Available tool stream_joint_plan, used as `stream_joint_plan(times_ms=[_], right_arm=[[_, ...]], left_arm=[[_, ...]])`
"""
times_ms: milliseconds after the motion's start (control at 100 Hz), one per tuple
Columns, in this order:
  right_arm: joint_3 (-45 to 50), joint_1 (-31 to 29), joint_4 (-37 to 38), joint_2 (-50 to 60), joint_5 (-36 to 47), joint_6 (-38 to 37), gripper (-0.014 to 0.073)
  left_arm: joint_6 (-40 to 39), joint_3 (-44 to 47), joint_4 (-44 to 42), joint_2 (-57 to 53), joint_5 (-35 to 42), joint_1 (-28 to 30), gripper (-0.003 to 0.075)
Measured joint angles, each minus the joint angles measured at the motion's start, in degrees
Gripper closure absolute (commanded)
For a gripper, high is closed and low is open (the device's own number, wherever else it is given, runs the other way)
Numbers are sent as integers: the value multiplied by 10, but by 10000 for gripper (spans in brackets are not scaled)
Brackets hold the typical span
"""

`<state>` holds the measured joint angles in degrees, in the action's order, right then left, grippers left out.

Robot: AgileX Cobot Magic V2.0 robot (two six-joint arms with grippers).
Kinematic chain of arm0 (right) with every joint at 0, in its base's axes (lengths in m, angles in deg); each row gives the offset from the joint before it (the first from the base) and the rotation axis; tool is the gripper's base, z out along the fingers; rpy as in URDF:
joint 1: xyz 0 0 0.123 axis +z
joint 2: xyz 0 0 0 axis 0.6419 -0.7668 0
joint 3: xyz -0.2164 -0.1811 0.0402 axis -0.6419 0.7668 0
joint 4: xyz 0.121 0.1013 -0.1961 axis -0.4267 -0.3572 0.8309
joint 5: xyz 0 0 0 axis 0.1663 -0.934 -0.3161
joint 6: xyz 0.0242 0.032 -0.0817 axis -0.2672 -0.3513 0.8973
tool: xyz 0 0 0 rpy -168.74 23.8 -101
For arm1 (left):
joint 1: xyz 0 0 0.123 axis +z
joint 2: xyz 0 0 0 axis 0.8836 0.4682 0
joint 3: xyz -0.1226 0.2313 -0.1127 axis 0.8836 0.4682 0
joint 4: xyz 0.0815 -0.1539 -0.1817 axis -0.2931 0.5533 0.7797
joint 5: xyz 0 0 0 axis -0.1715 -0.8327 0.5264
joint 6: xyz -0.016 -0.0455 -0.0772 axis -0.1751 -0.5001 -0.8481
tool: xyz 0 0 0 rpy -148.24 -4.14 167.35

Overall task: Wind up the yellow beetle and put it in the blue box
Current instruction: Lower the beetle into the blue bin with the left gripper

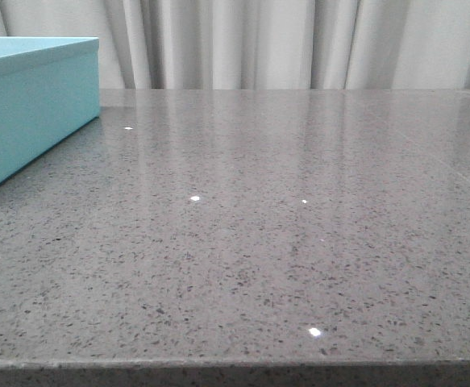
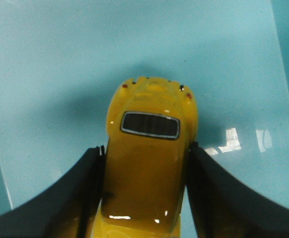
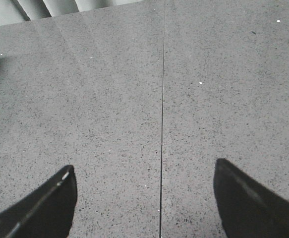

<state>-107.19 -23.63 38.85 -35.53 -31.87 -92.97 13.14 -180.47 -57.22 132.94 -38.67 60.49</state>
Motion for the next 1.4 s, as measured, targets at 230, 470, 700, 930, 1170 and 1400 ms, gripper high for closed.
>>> stream_joint_plan(times_ms=[230, 470, 700, 930, 1170, 1400], right_arm=[[0, 0, 0, 0, 0, 0, 25], [0, 0, 0, 0, 0, 0, 25], [0, 0, 0, 0, 0, 0, 25], [0, 0, 0, 0, 0, 0, 25], [0, 0, 0, 0, 0, 0, 25], [0, 0, 0, 0, 0, 0, 53]], left_arm=[[0, 0, 0, 19, 13, 0, 518], [0, 0, 0, 36, 15, 0, 433], [0, 0, 0, 36, 17, 0, 289], [0, 0, 0, 36, 18, 0, 289], [0, -23, 0, 7, 23, 0, 344], [0, -26, 20, -83, 35, 0, 548]])
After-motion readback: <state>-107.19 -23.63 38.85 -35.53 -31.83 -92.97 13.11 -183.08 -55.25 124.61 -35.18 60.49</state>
